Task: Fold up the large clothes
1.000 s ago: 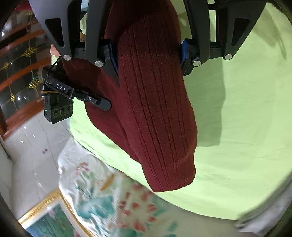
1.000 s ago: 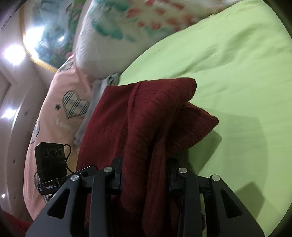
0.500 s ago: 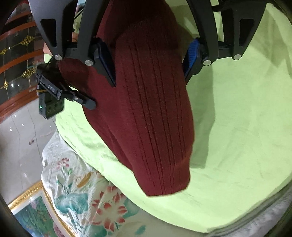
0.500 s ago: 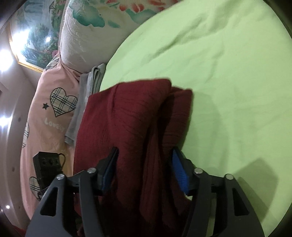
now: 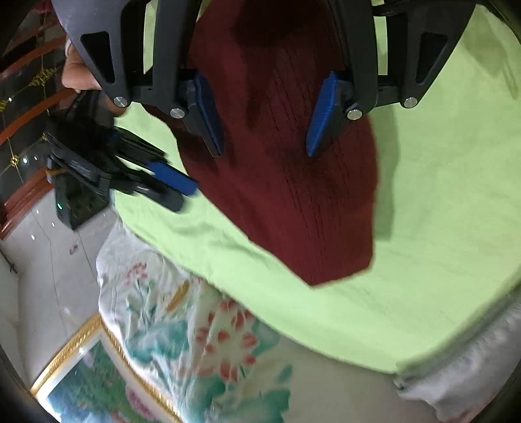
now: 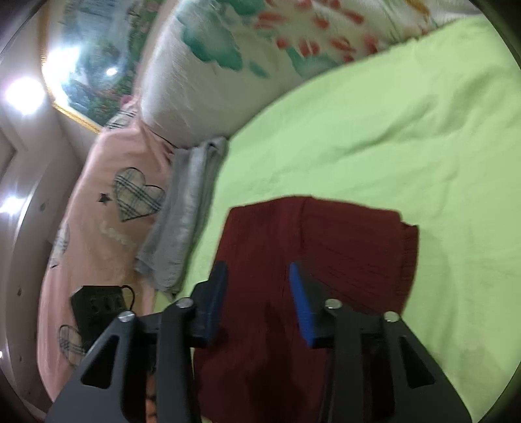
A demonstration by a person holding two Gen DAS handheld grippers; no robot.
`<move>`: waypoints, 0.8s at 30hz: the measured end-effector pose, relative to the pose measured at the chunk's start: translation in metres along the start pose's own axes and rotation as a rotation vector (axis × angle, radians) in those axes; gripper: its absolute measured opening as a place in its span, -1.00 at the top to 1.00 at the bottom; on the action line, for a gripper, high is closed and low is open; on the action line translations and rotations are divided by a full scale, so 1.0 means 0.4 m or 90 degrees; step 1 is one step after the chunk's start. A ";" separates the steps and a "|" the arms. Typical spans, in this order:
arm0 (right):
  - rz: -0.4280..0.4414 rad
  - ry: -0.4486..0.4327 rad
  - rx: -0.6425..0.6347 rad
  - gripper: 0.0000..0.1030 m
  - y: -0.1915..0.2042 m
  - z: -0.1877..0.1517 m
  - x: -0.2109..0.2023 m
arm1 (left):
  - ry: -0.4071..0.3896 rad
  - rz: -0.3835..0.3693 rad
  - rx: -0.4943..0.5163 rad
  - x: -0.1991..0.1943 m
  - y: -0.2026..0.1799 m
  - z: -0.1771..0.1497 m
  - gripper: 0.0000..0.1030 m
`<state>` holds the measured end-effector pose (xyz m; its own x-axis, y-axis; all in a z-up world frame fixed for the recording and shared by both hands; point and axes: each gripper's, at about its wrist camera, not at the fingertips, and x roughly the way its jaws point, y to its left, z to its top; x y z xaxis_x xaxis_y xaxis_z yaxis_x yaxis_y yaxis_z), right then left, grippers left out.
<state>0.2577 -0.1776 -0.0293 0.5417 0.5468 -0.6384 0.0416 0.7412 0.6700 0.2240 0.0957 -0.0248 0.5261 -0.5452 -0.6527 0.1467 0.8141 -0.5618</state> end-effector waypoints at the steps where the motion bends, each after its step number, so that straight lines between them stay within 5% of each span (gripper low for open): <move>1: -0.013 0.006 0.011 0.36 -0.013 -0.003 0.019 | 0.016 0.005 -0.007 0.030 0.000 0.004 0.00; 3: -0.063 0.010 0.034 0.53 -0.070 -0.011 0.050 | 0.029 0.009 -0.008 0.056 -0.002 0.006 0.01; 5: -0.095 -0.001 0.054 0.99 -0.127 -0.020 0.054 | 0.038 0.013 0.004 0.074 -0.012 -0.005 0.01; 8: -0.043 -0.019 0.113 1.00 -0.204 -0.026 0.038 | 0.038 0.061 0.061 0.104 -0.047 -0.026 0.02; 13: -0.070 -0.009 0.076 1.00 -0.168 -0.015 0.025 | 0.030 0.124 0.119 0.100 -0.086 -0.046 -0.02; 21: -0.044 -0.062 -0.018 0.95 -0.044 -0.069 -0.128 | -0.022 0.013 0.065 -0.093 -0.061 -0.106 -0.01; 24: -0.047 -0.070 -0.046 0.95 -0.011 -0.126 -0.184 | -0.035 0.006 0.061 -0.138 -0.057 -0.148 -0.01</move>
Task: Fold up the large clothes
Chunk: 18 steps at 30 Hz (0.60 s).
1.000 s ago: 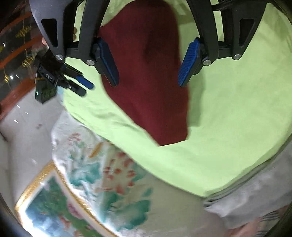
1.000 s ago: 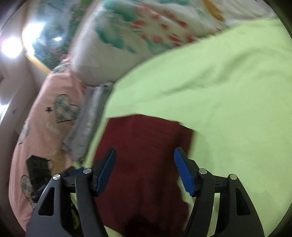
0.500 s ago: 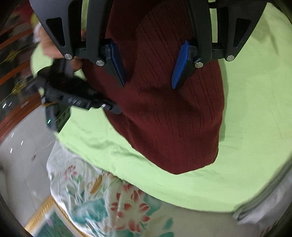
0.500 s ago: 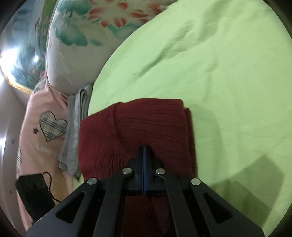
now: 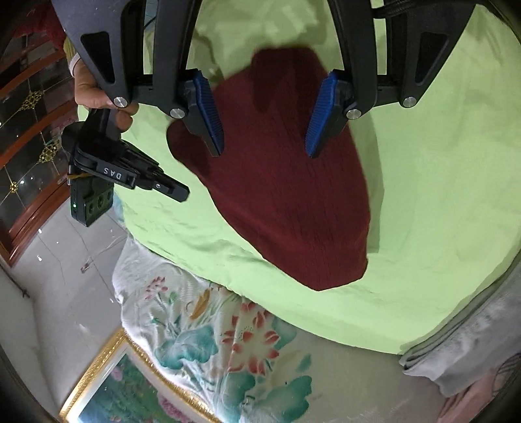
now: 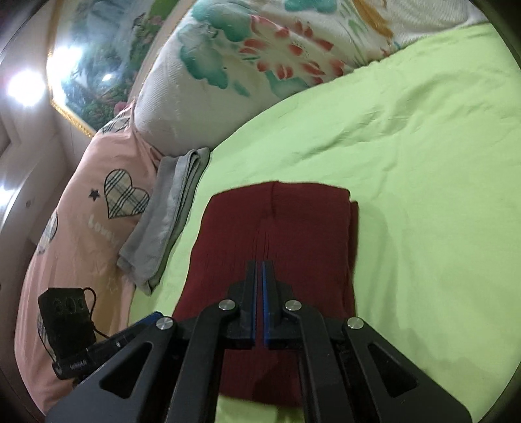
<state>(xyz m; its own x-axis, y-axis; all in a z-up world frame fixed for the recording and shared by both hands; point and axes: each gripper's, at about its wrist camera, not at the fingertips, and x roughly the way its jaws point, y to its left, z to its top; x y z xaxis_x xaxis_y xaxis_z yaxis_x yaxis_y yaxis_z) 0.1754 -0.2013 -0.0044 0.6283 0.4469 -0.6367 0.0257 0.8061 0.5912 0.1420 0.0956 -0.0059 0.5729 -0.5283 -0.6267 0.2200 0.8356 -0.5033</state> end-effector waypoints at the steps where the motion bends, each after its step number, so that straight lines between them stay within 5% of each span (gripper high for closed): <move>1: 0.003 0.001 -0.002 0.95 0.007 -0.009 -0.008 | -0.002 0.000 -0.003 -0.012 0.000 -0.013 -0.01; 7: 0.005 0.034 -0.015 0.95 0.018 -0.080 -0.002 | -0.003 -0.066 0.035 -0.033 -0.052 -0.027 -0.01; 9: -0.004 0.043 -0.005 0.95 0.005 -0.088 0.011 | 0.034 -0.096 0.057 0.004 -0.064 -0.028 -0.01; 12: -0.038 0.054 0.006 0.95 -0.032 -0.101 0.028 | 0.106 -0.051 0.085 0.078 -0.054 -0.071 0.02; 16: -0.049 0.073 0.063 1.00 -0.118 -0.125 0.056 | 0.124 -0.038 0.056 0.111 -0.006 -0.109 0.49; 18: -0.042 0.067 0.066 1.00 -0.127 -0.128 0.057 | 0.126 -0.053 0.010 0.111 0.033 -0.101 0.92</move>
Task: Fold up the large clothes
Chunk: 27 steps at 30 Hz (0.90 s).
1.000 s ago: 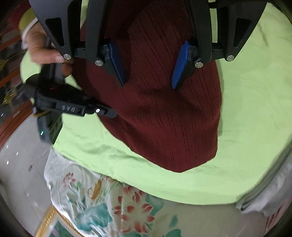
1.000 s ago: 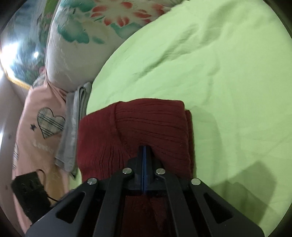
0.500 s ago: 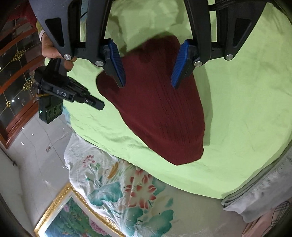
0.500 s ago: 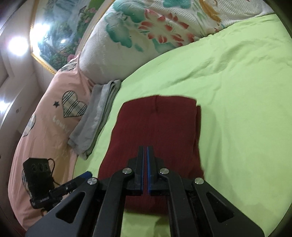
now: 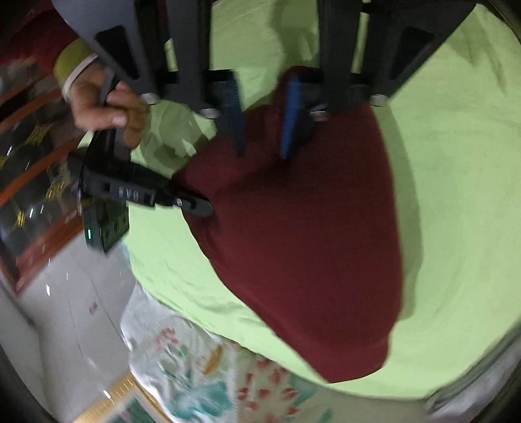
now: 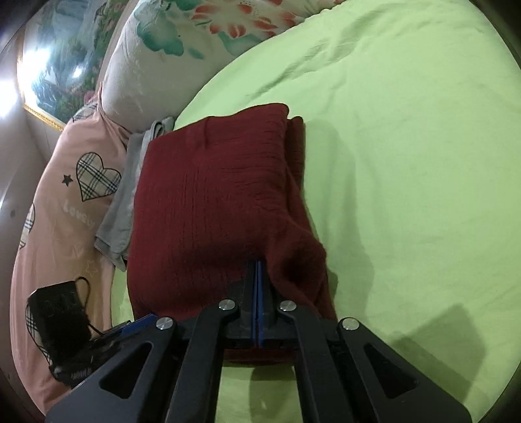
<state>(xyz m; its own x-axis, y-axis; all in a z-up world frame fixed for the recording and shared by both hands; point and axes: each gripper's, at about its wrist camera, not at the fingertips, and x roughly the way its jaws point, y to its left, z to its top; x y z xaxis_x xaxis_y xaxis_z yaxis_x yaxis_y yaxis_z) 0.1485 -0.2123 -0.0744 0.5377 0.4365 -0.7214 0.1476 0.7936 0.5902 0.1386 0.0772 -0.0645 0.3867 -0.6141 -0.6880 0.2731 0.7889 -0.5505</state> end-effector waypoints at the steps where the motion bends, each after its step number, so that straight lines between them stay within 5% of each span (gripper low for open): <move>1: -0.004 -0.003 -0.009 1.00 0.002 -0.001 0.001 | 0.001 -0.007 -0.011 0.000 0.014 0.002 0.90; 5: -0.011 -0.011 -0.026 1.00 0.007 -0.003 0.007 | -0.002 -0.056 -0.041 0.001 0.051 -0.003 0.94; 13: -0.026 -0.013 -0.029 1.00 0.029 -0.007 -0.011 | -0.017 0.048 0.002 0.002 -0.016 0.001 0.94; 22: -0.026 -0.067 -0.106 0.96 0.131 0.000 -0.110 | -0.075 0.027 0.031 -0.122 -0.049 0.003 0.64; 27: -0.146 0.007 -0.099 0.96 0.092 -0.010 -0.018 | -0.020 0.074 0.028 -0.036 -0.027 -0.005 0.75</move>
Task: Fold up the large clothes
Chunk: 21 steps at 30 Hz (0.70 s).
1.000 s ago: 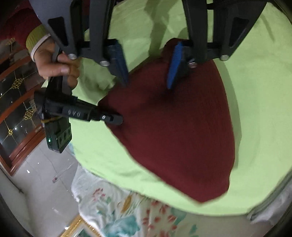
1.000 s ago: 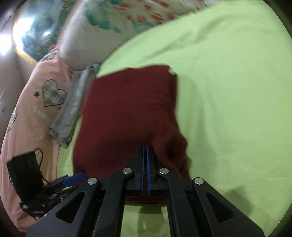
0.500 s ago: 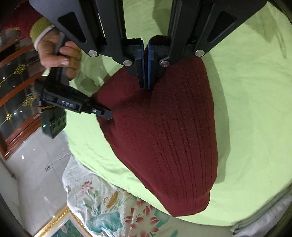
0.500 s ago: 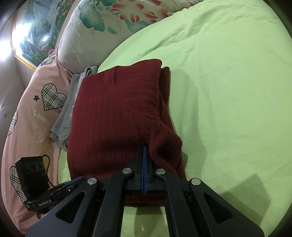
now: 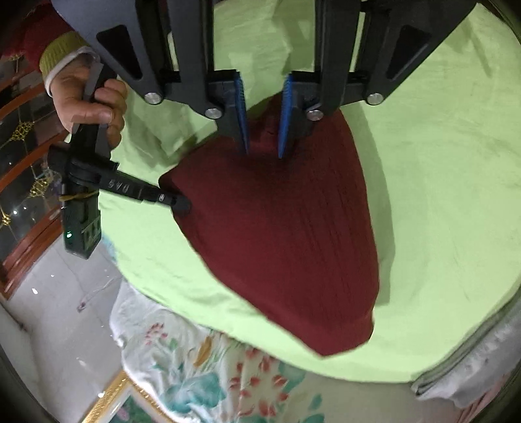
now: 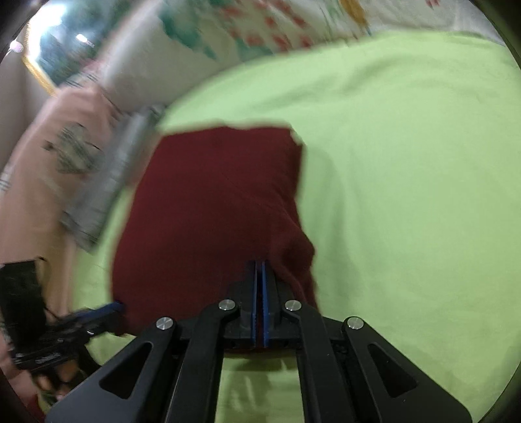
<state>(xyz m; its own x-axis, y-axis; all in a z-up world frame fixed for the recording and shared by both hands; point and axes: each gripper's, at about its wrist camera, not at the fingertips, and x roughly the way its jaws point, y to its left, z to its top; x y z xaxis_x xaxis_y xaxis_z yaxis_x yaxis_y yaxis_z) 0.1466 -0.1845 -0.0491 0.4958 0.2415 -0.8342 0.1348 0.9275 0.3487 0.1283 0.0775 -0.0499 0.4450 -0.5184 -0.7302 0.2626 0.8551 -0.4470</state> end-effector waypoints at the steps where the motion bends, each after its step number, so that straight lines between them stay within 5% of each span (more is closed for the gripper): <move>1: 0.001 0.005 0.002 0.97 -0.010 -0.004 0.012 | 0.004 -0.006 -0.009 0.009 0.006 0.000 0.77; 10: 0.023 -0.013 0.009 0.96 -0.004 -0.014 -0.022 | -0.016 0.005 -0.042 -0.036 0.005 -0.007 0.81; 13: 0.028 -0.016 0.003 0.95 -0.001 -0.020 -0.046 | -0.031 0.027 -0.046 -0.075 -0.003 -0.009 0.41; 15: 0.032 -0.022 -0.001 0.95 0.013 -0.022 -0.064 | -0.050 0.083 -0.053 -0.108 -0.006 -0.012 -0.27; 21: 0.046 -0.039 -0.022 0.94 0.062 -0.024 -0.108 | -0.072 0.125 -0.058 -0.157 0.013 -0.013 -0.37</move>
<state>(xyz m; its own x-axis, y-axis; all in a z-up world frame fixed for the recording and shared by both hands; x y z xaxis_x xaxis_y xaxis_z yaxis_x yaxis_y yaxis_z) 0.1202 -0.1690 -0.0085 0.5544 0.2916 -0.7795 0.0677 0.9177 0.3915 0.0973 0.1144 -0.0088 0.5743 -0.3331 -0.7478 0.0856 0.9329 -0.3498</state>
